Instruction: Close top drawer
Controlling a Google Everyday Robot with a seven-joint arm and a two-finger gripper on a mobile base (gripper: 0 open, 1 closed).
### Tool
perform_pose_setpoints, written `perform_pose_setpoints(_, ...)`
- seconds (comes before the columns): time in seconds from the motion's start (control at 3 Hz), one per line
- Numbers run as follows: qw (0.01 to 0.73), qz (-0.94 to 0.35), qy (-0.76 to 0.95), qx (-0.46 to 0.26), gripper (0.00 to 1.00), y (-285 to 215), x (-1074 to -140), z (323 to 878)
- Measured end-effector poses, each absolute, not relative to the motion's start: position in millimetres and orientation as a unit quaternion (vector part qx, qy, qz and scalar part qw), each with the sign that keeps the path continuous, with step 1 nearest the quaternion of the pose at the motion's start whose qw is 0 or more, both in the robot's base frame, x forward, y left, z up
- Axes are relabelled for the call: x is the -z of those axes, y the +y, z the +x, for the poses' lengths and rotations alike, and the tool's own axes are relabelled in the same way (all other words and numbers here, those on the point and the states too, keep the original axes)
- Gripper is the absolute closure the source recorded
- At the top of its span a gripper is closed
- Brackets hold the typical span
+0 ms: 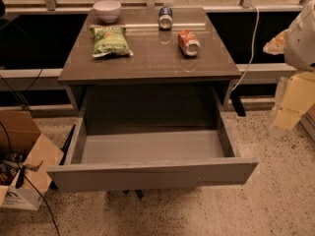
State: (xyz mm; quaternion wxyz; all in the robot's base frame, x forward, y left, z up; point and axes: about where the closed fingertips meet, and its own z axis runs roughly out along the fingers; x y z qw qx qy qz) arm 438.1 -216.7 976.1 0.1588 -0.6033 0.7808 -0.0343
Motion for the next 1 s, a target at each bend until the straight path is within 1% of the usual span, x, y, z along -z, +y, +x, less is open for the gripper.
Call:
perform_pose_setpoints(0.33,0.159,-0.603,0.781,0.034,0.0,-216.7,-976.1,438.1)
perform_pose_setpoints(0.67,0.162,-0.603,0.78,0.036,0.13,-215.6,-976.8,438.3)
perform_pose_setpoints(1.0,0.157,-0.605,0.781,0.02,0.36,-212.2,-958.1,439.4)
